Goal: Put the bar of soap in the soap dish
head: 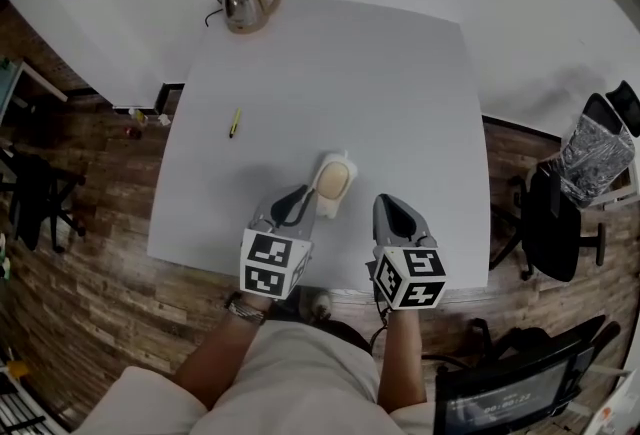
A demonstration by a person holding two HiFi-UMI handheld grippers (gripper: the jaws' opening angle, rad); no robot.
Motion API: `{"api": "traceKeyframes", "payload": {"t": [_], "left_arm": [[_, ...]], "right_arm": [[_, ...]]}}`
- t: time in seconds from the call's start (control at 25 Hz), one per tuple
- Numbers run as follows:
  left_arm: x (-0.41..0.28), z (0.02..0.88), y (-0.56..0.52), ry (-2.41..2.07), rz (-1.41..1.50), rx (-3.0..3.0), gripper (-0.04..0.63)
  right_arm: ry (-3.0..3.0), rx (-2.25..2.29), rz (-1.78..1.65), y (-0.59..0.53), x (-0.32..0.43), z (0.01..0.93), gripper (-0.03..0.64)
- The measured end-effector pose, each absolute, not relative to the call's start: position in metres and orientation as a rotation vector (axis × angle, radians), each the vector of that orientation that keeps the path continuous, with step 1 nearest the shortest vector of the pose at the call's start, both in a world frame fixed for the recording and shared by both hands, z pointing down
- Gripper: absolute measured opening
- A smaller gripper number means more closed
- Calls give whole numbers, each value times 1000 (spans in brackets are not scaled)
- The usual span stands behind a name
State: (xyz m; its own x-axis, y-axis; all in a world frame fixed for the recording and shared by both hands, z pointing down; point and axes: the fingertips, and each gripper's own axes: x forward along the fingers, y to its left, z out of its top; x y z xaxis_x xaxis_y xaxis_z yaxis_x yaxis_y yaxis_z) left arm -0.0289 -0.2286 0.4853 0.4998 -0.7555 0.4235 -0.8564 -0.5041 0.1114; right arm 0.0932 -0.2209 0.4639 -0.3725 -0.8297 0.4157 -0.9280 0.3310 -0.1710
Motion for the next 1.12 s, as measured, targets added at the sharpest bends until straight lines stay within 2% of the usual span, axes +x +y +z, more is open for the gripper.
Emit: {"api": "traceKeyframes", "payload": {"t": [0.6, 1.12], "left_arm": [[-36, 443, -214, -1418, 325, 2467, 5], [-32, 402, -199, -1507, 255, 2525, 5]], "right_arm": [[-2416, 1578, 457, -212, 95, 430, 3], [-2504, 1552, 332, -200, 101, 387, 3]]}}
